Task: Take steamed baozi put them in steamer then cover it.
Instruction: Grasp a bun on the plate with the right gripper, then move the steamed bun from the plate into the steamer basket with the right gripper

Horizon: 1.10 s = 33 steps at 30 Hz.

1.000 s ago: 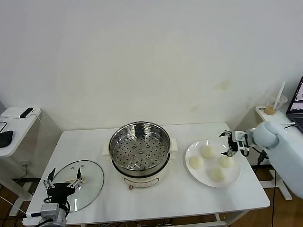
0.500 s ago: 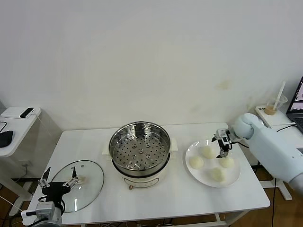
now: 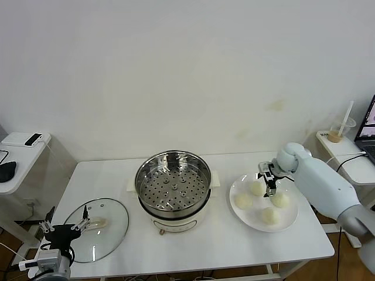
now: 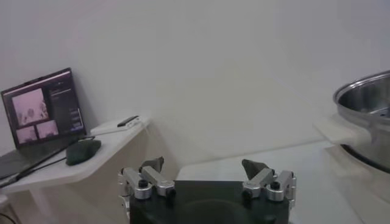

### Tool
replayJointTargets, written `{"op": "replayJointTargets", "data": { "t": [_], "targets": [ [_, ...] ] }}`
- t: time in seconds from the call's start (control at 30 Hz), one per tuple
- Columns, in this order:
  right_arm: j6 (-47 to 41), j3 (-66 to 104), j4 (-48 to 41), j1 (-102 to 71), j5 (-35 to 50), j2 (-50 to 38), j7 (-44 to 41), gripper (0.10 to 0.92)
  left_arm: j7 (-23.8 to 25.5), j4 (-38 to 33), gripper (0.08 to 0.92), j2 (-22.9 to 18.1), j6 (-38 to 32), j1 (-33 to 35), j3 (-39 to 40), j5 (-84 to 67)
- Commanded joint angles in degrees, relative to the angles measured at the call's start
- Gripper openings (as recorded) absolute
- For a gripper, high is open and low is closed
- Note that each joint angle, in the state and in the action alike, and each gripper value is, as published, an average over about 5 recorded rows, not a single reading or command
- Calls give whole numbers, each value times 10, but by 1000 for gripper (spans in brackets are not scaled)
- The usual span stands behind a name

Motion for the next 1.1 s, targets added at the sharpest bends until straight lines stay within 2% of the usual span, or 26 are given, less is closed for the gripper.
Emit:
{"op": "replayJointTargets", "data": {
  "t": [0.03, 0.1, 0.33, 0.47, 0.67, 0.93, 1.1],
  "targets": [
    [2, -4, -36, 5, -16, 25, 3, 818, -2, 1, 823, 0, 0, -1, -4, -2],
    [3, -3, -38, 4, -17, 28, 3, 801, -2, 1, 823, 1, 0, -1, -5, -3],
    [2, -1, -41, 1, -16, 31, 4, 632, -12, -1, 823, 0, -1, -5, -9, -15],
    [2, -3, -35, 5, -13, 25, 0, 586, -11, -3, 823, 1, 0, -3, -9, -16],
    [0, -22, 2, 26, 21, -7, -14, 572, -10, -2, 823, 2, 1, 0, -8, -16],
    [-13, -111, 113, 151, 155, -69, -22, 585, -9, 4, 823, 3, 7, 3, -5, -29],
    [-12, -177, 157, 250, 232, -75, -20, 585, -9, 5, 823, 1, 5, 6, 1, -28]
  ]
}}
